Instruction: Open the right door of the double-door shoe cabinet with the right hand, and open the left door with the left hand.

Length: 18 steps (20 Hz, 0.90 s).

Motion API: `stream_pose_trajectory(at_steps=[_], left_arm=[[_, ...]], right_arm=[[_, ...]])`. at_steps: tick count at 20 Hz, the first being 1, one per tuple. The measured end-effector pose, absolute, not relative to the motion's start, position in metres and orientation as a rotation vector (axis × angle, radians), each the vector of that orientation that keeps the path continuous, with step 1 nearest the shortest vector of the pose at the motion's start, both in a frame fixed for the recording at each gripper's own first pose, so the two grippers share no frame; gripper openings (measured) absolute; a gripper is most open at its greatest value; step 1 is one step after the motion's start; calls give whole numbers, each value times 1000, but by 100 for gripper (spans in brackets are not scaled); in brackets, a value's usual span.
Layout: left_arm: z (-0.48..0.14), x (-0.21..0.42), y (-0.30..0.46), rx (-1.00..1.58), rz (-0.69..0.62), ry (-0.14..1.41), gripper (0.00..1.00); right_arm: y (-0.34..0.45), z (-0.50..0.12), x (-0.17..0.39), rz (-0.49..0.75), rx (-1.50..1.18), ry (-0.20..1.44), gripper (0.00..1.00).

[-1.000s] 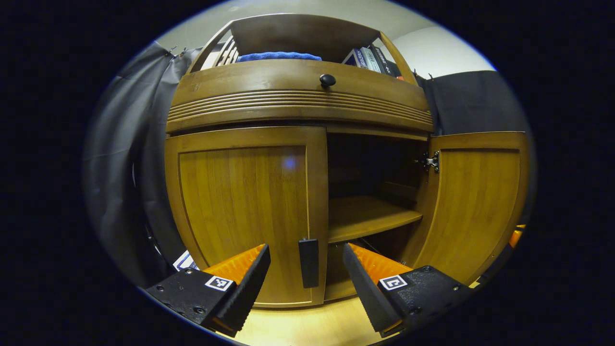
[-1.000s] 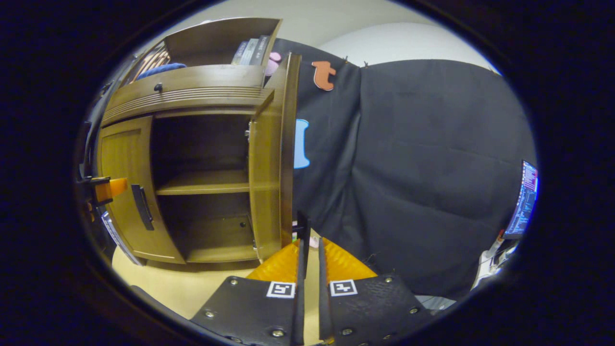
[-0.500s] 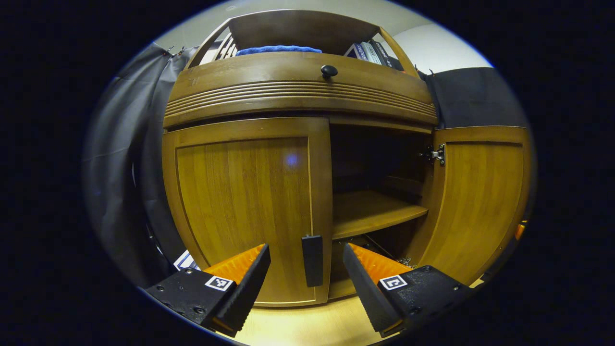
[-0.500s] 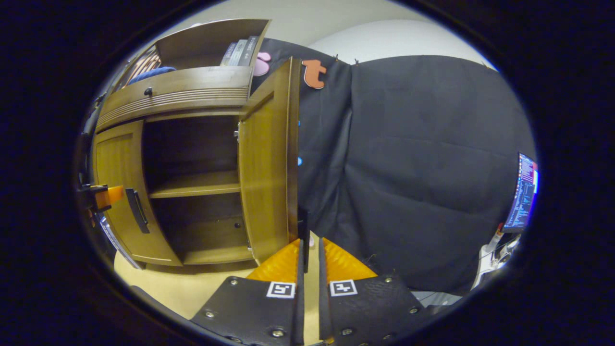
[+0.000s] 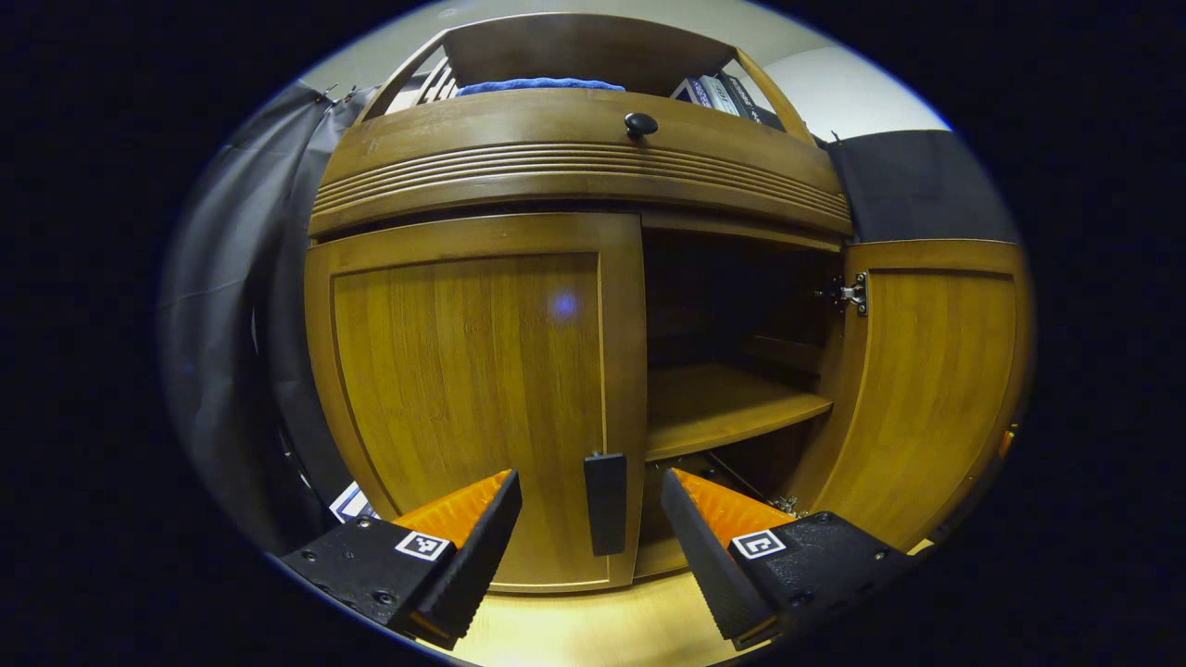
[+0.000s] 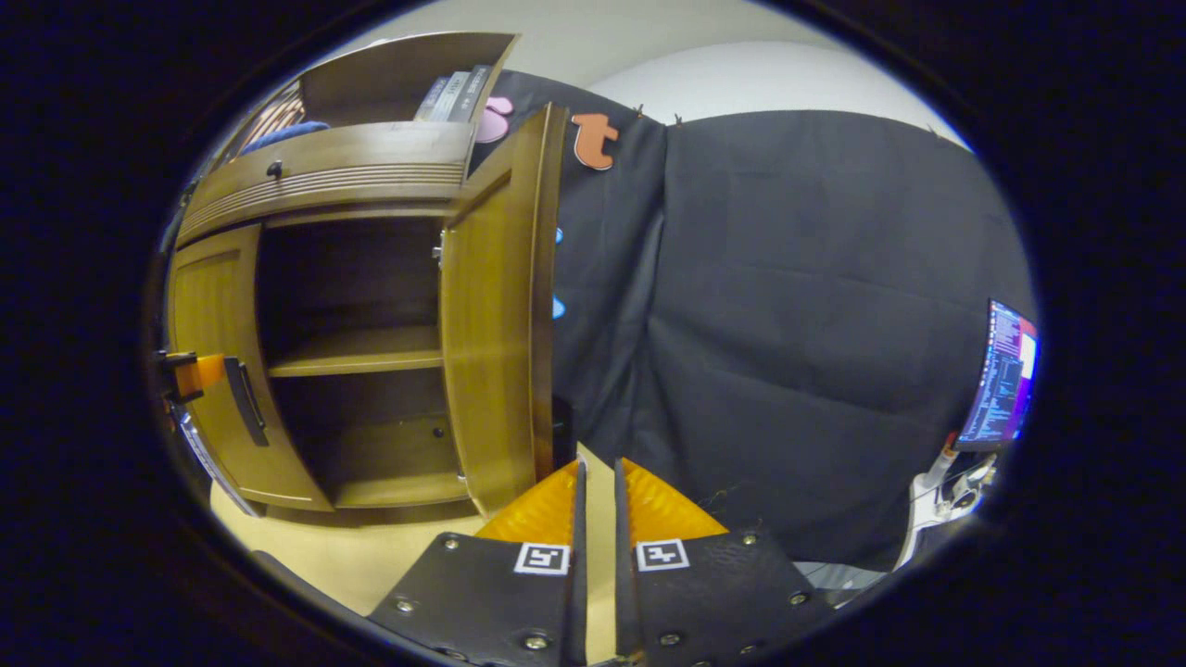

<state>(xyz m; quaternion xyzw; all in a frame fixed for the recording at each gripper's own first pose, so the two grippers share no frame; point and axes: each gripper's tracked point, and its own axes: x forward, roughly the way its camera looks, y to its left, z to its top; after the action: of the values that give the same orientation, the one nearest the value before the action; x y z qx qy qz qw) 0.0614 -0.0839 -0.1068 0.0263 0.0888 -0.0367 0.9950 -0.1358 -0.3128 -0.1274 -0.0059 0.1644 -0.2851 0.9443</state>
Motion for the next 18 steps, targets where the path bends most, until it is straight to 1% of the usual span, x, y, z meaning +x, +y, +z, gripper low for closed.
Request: stream_pose_trajectory(at_steps=[2,3,4,5,6,7,8,10,12,14,15,17,18], left_arm=[[-108,64,-84,48,-74,179,93],[-108,66,-84,45,-75,180,93],[-109,68,-83,43,-76,181,93],[-109,71,-84,44,-74,181,93],[-109,73,-84,47,-72,178,93],[-110,76,-84,50,-71,174,93],[-113,81,-84,55,-70,174,93],[-120,89,-84,61,-63,178,93],[-135,100,-86,58,-59,201,83],[-149,111,-87,51,-51,229,80],[-156,116,-87,44,-50,243,80],[-166,122,-88,26,-56,267,75],[-167,125,-90,18,-58,274,67]], right_arm=[[-313,-127,-136,-581,-5,330,12],[-312,-124,-137,-576,-3,326,14],[-310,-123,-136,-572,-4,322,19],[-311,-123,-136,-571,-9,319,22],[-312,-123,-134,-571,-14,318,31],[-312,-124,-133,-566,-16,319,31],[-311,-123,-134,-566,-19,321,36],[-311,-121,-133,-565,-21,320,36],[-312,-120,-135,-569,-26,320,36],[-313,-119,-138,-573,-35,319,36],[-314,-118,-139,-575,-40,319,36],[-316,-116,-142,-580,-49,320,36],[-316,-115,-144,-583,-54,320,36]])
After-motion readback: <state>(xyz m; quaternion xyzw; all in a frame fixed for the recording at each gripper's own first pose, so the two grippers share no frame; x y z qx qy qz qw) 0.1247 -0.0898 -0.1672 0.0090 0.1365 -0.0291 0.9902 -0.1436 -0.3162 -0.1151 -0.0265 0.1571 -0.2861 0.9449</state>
